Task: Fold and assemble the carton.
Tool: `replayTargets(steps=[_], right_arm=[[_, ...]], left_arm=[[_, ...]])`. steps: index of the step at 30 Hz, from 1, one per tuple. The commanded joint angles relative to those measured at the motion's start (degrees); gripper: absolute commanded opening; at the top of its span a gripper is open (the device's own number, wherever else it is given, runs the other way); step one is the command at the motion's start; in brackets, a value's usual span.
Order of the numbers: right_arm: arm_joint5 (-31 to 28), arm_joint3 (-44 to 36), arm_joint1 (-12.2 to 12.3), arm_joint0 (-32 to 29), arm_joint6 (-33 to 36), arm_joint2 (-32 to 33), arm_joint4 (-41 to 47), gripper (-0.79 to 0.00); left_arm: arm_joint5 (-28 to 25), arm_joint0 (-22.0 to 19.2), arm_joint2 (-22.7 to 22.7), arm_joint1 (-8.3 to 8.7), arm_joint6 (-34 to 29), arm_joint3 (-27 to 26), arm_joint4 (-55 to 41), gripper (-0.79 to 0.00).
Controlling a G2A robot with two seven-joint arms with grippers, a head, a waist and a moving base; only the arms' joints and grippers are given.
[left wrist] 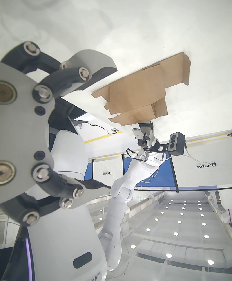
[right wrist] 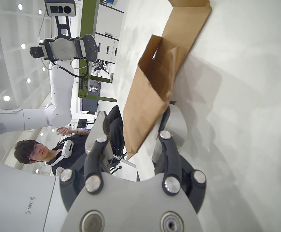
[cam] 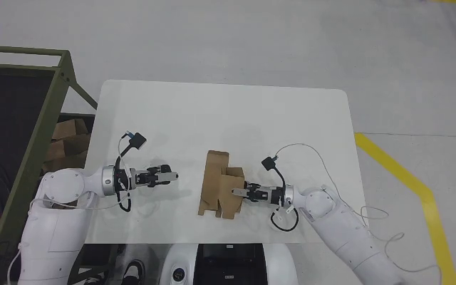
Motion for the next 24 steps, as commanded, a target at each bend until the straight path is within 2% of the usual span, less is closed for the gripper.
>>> replayTargets(steps=[1, 2, 5, 16, 24], right_arm=[[0.44, 0.32, -0.05, 0.27, 0.02, -0.15, 0.15, -0.659], [0.66, 0.37, -0.09, 0.37, 0.01, -0.24, 0.21, -0.723], [0.94, 0.46, -0.15, 0.62, -0.09, -0.44, 0.26, -0.785], [-2.27, -2.26, 0.25, 0.48, -0.39, -0.40, -3.72, -0.785], [-6.92, -7.75, 1.16, -2.70, -7.30, 1.78, -12.31, -0.785]], left_arm=[[-0.02, -0.16, 0.30, 0.12, 0.33, 0.00, 0.00, 0.000], [-0.02, -0.23, 0.43, 0.18, 0.45, 0.03, -0.01, 0.000], [-0.10, -0.43, 0.75, 0.37, 0.74, 0.07, -0.09, 0.000], [0.96, -0.77, 1.44, 1.04, 1.38, 0.28, -1.38, 0.000], [2.83, -1.82, 1.51, 1.65, -1.77, 1.79, -5.63, 0.000]])
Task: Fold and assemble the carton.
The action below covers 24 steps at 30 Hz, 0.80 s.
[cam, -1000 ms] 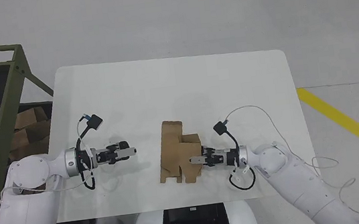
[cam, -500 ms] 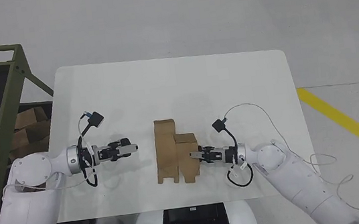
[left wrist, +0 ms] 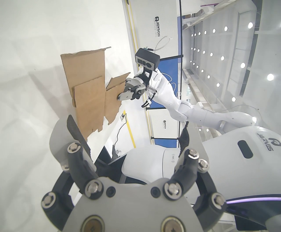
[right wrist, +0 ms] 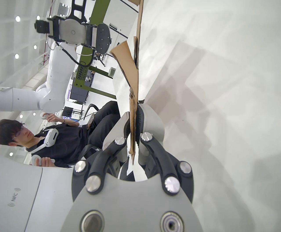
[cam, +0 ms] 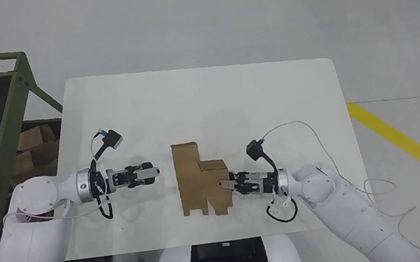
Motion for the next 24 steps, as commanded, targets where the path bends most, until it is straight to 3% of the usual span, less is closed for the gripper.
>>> replayTargets(steps=[1, 15, 18, 24], right_arm=[[-0.26, -1.25, 0.22, -0.87, -1.64, 0.65, -1.33, -0.785], [-0.14, -3.15, 0.56, -1.91, -2.72, 1.37, -2.16, -0.785], [-0.55, -3.81, 0.60, -2.27, -3.63, 1.35, -2.74, -0.785], [-2.11, -5.93, 0.99, -3.24, -5.98, 2.31, -5.45, -0.785]], left_arm=[[0.64, -0.15, -0.24, 0.18, -0.52, 0.51, -0.78, 0.000], [1.23, -0.19, -0.18, 0.17, 0.28, 0.00, -1.29, 0.000], [3.97, -0.67, -0.18, 0.37, -1.84, -1.20, -5.28, 0.000], [4.29, -2.20, 0.32, 0.83, -7.86, 1.59, -11.26, 0.000]])
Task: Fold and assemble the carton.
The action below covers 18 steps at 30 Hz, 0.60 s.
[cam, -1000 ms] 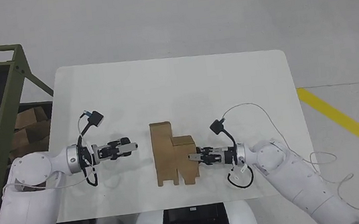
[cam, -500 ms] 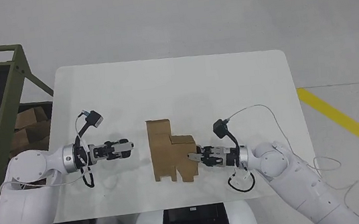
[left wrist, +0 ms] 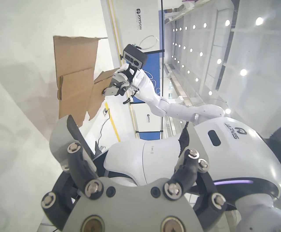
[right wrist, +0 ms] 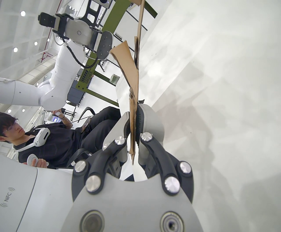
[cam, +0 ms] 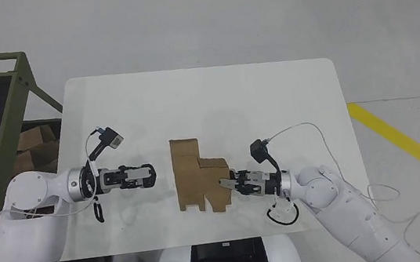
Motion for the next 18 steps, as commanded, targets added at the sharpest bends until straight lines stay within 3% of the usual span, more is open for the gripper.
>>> replayTargets(steps=[1, 7, 14, 18], right_arm=[[-0.28, -0.82, 0.14, -0.35, -0.67, 0.33, -0.77, -0.785], [-2.14, -2.55, 0.53, -1.53, -3.82, 1.83, -1.22, -0.785], [-4.38, -5.28, 1.02, -3.49, -7.23, 3.56, -3.64, -0.785], [-5.02, -6.36, 1.39, -4.55, -8.26, 4.70, -4.28, -0.785]], left_arm=[[-0.06, -0.53, 0.88, 0.16, -0.69, 0.77, -1.53, 0.000], [-1.30, -1.14, 5.12, 1.44, -0.69, 1.07, -6.48, 0.000], [-3.31, -2.44, 10.65, 4.62, -0.69, 1.53, -11.15, 0.000], [-5.08, -3.48, 11.50, 6.06, -0.69, 3.67, -11.59, 0.000]])
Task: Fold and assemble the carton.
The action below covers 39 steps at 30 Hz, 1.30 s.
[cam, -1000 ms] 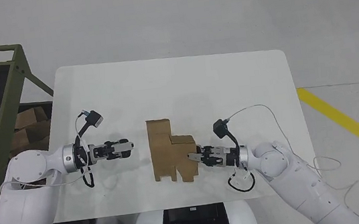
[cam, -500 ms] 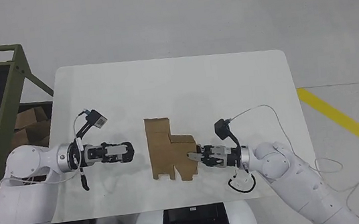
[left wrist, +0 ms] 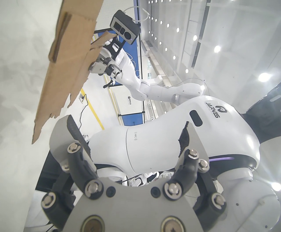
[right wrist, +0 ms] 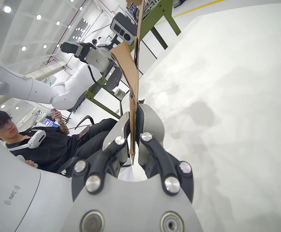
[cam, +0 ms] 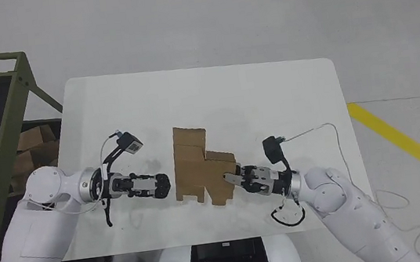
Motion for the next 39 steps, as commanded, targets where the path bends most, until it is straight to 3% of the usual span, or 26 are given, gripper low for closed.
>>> replayTargets(steps=[1, 5, 17, 33, 39], right_arm=[[-0.32, -0.46, 0.20, -0.60, -0.53, 0.65, -0.28, -0.785], [-2.14, -0.96, 0.67, -1.63, -0.02, 1.36, 0.94, -0.785], [-7.01, -0.99, 2.03, -2.26, 4.55, 1.59, 8.56, -0.785], [-5.68, -1.23, 2.04, -2.50, 4.10, 1.25, 9.16, -0.785], [-4.39, -0.84, 2.20, -2.35, 3.82, 0.92, 11.80, -0.785]], left_arm=[[-1.37, -0.59, -0.33, 0.53, 0.00, 1.77, -0.25, 0.000], [-2.45, -1.22, -0.28, 0.93, 0.33, 2.46, 1.13, 0.000], [-12.23, -1.59, 3.54, 1.09, 10.11, 1.94, 11.45, 0.000], [-12.11, -1.37, 4.28, 1.03, 12.24, 1.24, 12.47, 0.000], [-15.65, -2.07, 6.14, 0.68, 13.53, 2.29, 13.34, 0.000]])
